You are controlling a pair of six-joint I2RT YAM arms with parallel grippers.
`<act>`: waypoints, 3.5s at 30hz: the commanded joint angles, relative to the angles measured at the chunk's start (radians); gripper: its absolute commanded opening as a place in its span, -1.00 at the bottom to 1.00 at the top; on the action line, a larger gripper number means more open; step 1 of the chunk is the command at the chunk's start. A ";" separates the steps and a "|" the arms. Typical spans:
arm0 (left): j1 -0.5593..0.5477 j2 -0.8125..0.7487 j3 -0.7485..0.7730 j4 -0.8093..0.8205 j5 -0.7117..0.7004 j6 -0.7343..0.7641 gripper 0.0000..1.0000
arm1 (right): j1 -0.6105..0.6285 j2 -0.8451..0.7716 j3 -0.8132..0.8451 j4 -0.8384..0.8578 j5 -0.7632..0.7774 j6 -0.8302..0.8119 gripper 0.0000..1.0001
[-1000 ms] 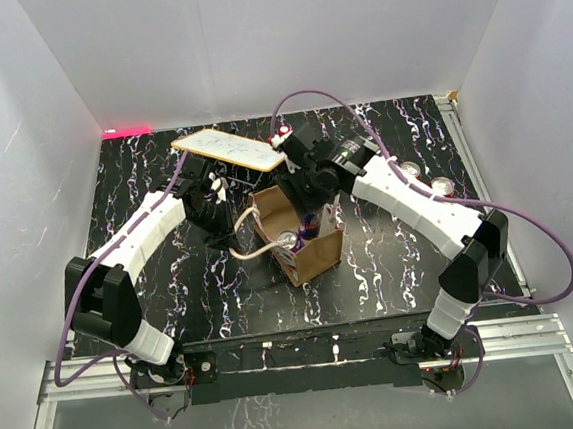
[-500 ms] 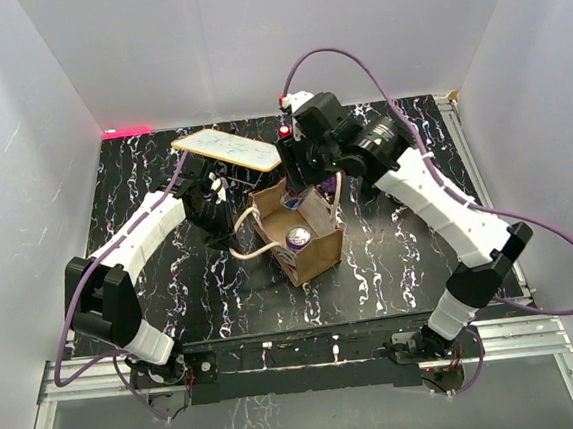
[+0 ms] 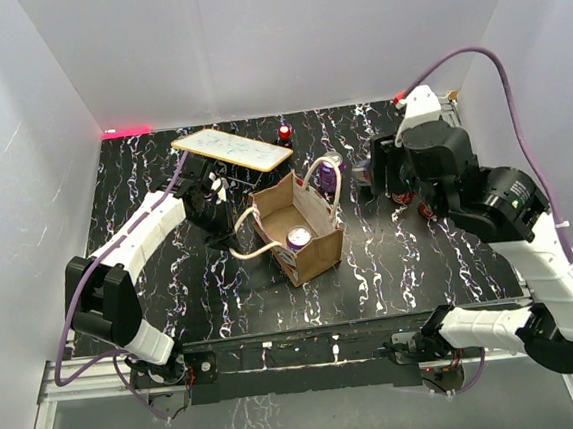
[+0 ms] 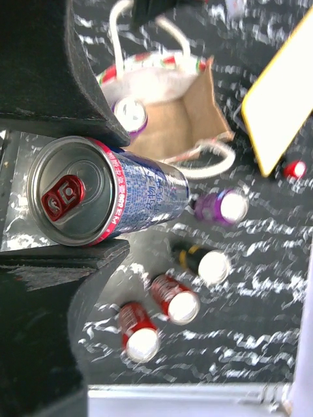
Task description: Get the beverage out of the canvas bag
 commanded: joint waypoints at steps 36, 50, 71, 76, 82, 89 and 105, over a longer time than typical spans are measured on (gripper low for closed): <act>-0.005 0.004 0.055 -0.059 0.017 0.025 -1.00 | -0.402 0.534 -0.316 0.510 -0.220 -0.082 -0.63; -0.005 0.003 0.039 -0.038 0.033 0.031 -1.00 | -0.402 0.482 -0.291 0.409 -0.226 -0.070 0.68; -0.005 -0.060 -0.017 -0.039 0.027 0.034 -1.00 | -0.362 0.155 -0.183 0.182 -0.353 -0.091 0.83; -0.005 -0.065 -0.016 -0.040 0.026 0.033 -1.00 | -0.158 0.233 -0.086 0.231 -0.337 -0.070 0.83; -0.005 -0.071 -0.017 -0.041 0.022 0.034 -1.00 | 0.053 0.382 -0.053 0.241 -0.282 -0.018 0.83; -0.005 -0.060 -0.011 -0.034 0.024 0.036 -1.00 | 0.066 0.540 -0.081 0.160 -0.299 -0.023 0.90; -0.005 -0.061 -0.025 -0.036 0.025 0.034 -1.00 | 0.066 0.743 -0.243 0.094 -0.437 -0.032 0.95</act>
